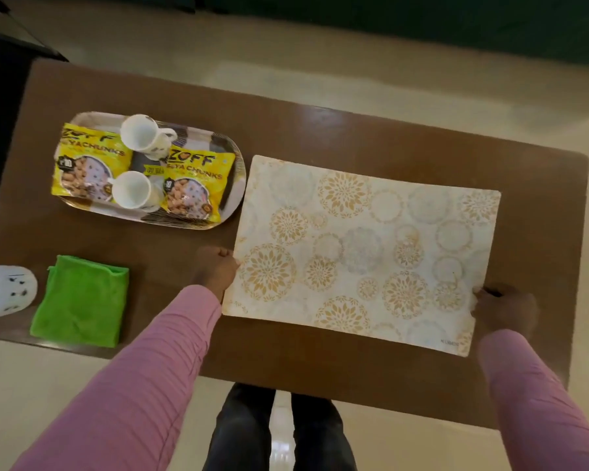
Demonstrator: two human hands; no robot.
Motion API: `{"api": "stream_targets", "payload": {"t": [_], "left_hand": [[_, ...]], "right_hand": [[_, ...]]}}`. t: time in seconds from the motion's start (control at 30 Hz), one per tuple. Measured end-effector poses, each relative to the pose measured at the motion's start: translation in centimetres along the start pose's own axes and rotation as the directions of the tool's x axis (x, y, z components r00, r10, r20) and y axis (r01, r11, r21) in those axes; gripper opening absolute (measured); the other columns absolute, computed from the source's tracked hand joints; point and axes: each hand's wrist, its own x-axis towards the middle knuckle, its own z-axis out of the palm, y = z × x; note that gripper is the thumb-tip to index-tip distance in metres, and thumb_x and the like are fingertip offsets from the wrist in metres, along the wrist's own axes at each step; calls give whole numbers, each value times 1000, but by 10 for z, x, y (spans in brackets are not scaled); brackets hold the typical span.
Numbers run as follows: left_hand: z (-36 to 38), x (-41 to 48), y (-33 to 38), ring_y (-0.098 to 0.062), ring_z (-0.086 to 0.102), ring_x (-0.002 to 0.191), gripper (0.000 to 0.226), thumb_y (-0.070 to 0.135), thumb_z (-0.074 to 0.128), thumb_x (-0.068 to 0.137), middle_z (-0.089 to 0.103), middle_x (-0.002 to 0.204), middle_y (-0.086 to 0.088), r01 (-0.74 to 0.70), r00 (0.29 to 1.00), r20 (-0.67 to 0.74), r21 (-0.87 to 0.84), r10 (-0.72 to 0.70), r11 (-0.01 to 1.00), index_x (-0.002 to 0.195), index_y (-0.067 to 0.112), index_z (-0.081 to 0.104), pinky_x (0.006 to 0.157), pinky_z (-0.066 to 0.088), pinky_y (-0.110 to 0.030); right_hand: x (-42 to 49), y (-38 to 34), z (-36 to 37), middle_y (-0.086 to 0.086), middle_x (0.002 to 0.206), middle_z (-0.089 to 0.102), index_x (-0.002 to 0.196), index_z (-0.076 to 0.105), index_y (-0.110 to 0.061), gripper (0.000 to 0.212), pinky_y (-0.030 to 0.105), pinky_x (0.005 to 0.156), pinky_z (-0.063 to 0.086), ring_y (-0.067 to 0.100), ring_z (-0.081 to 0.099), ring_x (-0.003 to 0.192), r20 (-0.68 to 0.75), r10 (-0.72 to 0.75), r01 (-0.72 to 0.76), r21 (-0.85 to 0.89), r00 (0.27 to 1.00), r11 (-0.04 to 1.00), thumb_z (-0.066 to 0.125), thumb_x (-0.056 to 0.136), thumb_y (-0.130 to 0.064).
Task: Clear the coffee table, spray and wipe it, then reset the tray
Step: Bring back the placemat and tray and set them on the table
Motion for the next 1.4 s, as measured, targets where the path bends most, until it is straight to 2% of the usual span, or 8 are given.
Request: {"api": "stream_targets", "payload": {"t": [0.2, 0.4, 0.47, 0.6, 0.8, 0.97, 1.13, 1.4], "left_hand": [[11, -1, -5, -31, 61, 101, 8, 10, 62, 90, 64, 104, -9, -23, 998, -51, 76, 27, 997, 93, 18, 62, 89, 51, -41], [17, -8, -4, -24, 58, 77, 15, 8, 62, 89, 67, 96, -11, -118, 983, -118, 186, 142, 975, 79, 18, 60, 62, 46, -30], [17, -10, -5, -27, 62, 81, 6, 10, 63, 87, 69, 99, -11, -150, 973, -130, 263, 189, 953, 90, 15, 66, 68, 52, -36], [16, -13, -7, -30, 66, 90, 36, 18, 69, 82, 68, 105, -5, -231, 942, -132, 416, 310, 879, 116, 17, 59, 80, 56, -45], [22, -12, -15, -31, 63, 97, 39, 5, 63, 82, 65, 111, -9, -424, 834, -7, 632, 552, 648, 119, 18, 58, 83, 56, -47], [22, -23, -15, -31, 63, 100, 38, 10, 58, 88, 61, 122, -10, -428, 805, 31, 722, 592, 544, 125, 13, 59, 82, 56, -42], [26, -45, -9, -34, 57, 105, 38, 14, 49, 92, 48, 131, -13, -339, 899, 93, 768, 428, 544, 129, 12, 48, 81, 49, -42], [12, -129, -3, -31, 25, 145, 56, 25, 38, 101, 17, 161, -9, -454, 859, 263, 789, 440, 414, 153, 18, 18, 112, 32, -44]], "right_hand": [[12, -4, 2, 19, 93, 72, 104, 72, -9, 23, 41, 76, 55, 36, 67, 83, 46, -23, 24, -42, 999, 999, 68, 85, -20], [17, -7, 4, 21, 100, 70, 106, 71, -4, 24, 37, 73, 50, 35, 63, 83, 70, 34, -31, -44, 997, 999, 67, 87, -18], [15, -9, 6, 20, 101, 70, 106, 70, -4, 24, 37, 74, 50, 36, 64, 86, 58, 34, -31, -40, 998, 999, 66, 87, -19], [7, -18, 9, 20, 105, 66, 109, 65, -6, 25, 38, 74, 50, 38, 63, 91, -51, 9, -15, -129, 999, 991, 62, 86, -15], [-21, -27, 32, 11, 138, 45, 134, 51, -15, 48, 45, 87, 49, 36, 53, 116, 32, -341, 338, -238, 940, 911, 63, 88, -12], [-22, -26, 40, 12, 143, 39, 135, 51, -13, 46, 45, 92, 47, 36, 45, 124, 80, -339, 347, -279, 937, 895, 62, 89, -13], [-25, -32, 35, 11, 151, 29, 142, 40, -14, 56, 49, 99, 43, 37, 40, 131, 173, -283, 323, -286, 943, 902, 61, 90, -18], [-117, -48, 1, 6, 161, 8, 151, 18, -15, 65, 45, 119, 17, 28, 5, 148, 194, -381, 423, -277, 904, 863, 51, 95, -25]]}}
